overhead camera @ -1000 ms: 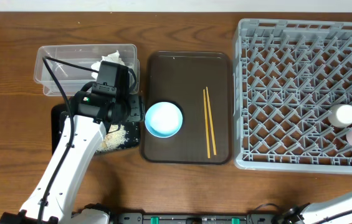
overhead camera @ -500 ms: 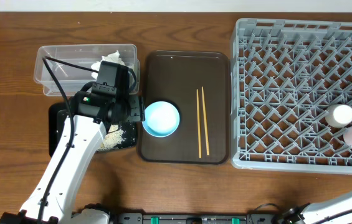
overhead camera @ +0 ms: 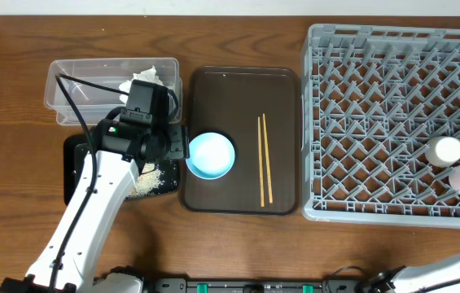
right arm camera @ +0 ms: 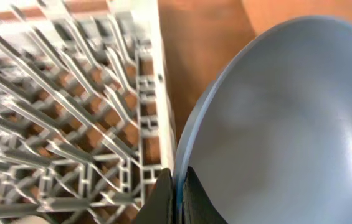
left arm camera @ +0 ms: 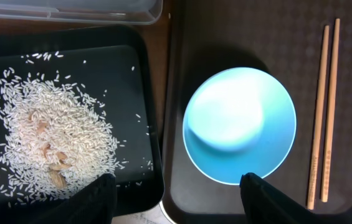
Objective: Sort waste into correct bins and load items into the dishwasher rack
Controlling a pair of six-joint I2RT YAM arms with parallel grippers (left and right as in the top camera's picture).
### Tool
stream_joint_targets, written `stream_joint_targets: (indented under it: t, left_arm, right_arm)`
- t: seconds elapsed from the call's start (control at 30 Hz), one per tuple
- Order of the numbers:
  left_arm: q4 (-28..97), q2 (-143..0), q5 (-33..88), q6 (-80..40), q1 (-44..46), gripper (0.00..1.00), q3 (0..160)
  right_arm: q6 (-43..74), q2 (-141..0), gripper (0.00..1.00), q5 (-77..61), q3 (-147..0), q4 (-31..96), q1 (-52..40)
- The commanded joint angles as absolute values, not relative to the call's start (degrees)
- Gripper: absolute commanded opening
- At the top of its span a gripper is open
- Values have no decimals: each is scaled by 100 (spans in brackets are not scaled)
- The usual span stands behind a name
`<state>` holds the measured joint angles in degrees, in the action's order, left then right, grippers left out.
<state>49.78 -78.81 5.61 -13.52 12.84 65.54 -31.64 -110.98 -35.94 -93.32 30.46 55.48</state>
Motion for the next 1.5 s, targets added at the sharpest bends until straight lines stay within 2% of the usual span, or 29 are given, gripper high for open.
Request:
stream_joint_targets:
  t: [0.0,0.23,0.57,0.63,0.7,0.87,0.93,1.0,1.1,1.27,1.47]
  left_arm:
    - [5009,-7861,532,-1404,1256,67,6587]
    - [5006,-7861,532,-1404,1256,67,6587]
    - [5000,-7861,530,-1402,1256,67,6587]
    - [4965,-7861,530,-1402,1256,67,6587]
    - [4934,-7861,532,-1402,1256,67,6587]
    - [4873,-7861,530,-1402,1256,67,6587]
    - [4880,-7861,532,-1402,1256,67,6587]
    - [4882,-7861,532,-1402,1256,67,6587]
    - [4880,-7861,532,-1402,1256,67,6587]
    - [4880,-7861,532,-1402,1256,67,6587]
    - [4880,-7861,532,-1402,1256,67,6587]
  right_arm:
    - [-3133,-10722,1,-4219,-9382,3052,5424]
    - [-3133,-10617,1,-4737,-9380,3726,4908]
    - [-3133,-10617,3,-3852,-9380,4980,3767]
    - [-3133,-10617,10,-3785,-9380,5196,3594]
    - [-3131,-10617,31,-3789,-9380,5306,3448]
    - [-2539,-10547,41,-3787,-9382,5129,3221]
    - [-2246,-10455,50,-3769,-9382,5009,3194]
    - [-1922,-10335,51,-3625,-9382,4823,3201]
    - [-1391,-10121,50,-2956,-9382,4517,3201]
    - [-183,-9784,55,-642,-9382,4125,3262]
    - [436,-9889,56,1264,-9378,4235,3472]
